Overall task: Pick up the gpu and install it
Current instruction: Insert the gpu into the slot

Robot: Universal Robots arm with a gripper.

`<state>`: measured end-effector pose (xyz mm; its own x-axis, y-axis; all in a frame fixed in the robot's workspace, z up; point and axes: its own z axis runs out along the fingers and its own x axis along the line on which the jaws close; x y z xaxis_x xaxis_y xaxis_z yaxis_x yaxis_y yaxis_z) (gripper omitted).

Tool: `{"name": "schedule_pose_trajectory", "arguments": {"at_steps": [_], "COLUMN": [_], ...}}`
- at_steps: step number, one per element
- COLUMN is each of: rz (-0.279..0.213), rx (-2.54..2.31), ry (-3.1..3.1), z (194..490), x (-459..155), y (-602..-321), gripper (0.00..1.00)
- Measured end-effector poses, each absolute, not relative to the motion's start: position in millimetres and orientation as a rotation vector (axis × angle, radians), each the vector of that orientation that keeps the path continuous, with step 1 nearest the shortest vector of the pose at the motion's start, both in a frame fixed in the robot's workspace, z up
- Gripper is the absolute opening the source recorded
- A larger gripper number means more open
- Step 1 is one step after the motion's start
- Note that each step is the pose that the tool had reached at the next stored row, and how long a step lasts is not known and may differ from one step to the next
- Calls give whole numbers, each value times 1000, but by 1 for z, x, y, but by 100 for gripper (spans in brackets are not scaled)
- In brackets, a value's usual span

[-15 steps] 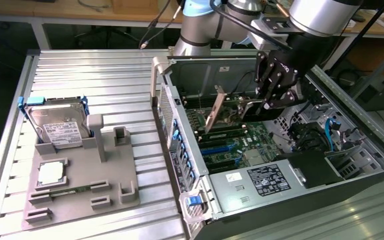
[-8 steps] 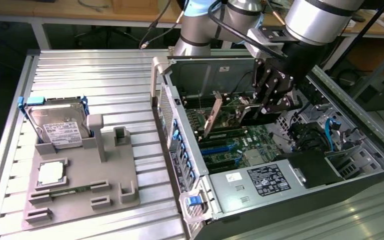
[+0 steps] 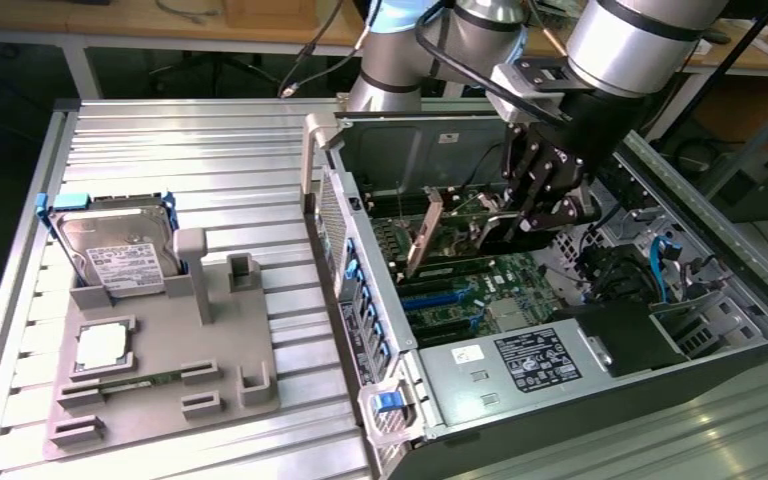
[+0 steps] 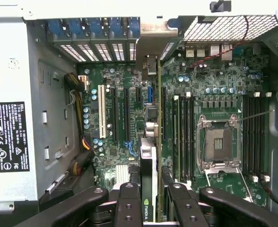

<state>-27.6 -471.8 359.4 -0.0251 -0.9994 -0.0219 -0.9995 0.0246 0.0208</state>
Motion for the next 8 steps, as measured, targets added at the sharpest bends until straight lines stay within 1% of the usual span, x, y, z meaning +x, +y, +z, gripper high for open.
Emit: {"name": "schedule_pose_trajectory", "arguments": {"at_steps": [8], "rz": [47], "rx": [-2193], "ry": [2248], "z": [350], "x": [-28], "y": [-472], "gripper": [27]}}
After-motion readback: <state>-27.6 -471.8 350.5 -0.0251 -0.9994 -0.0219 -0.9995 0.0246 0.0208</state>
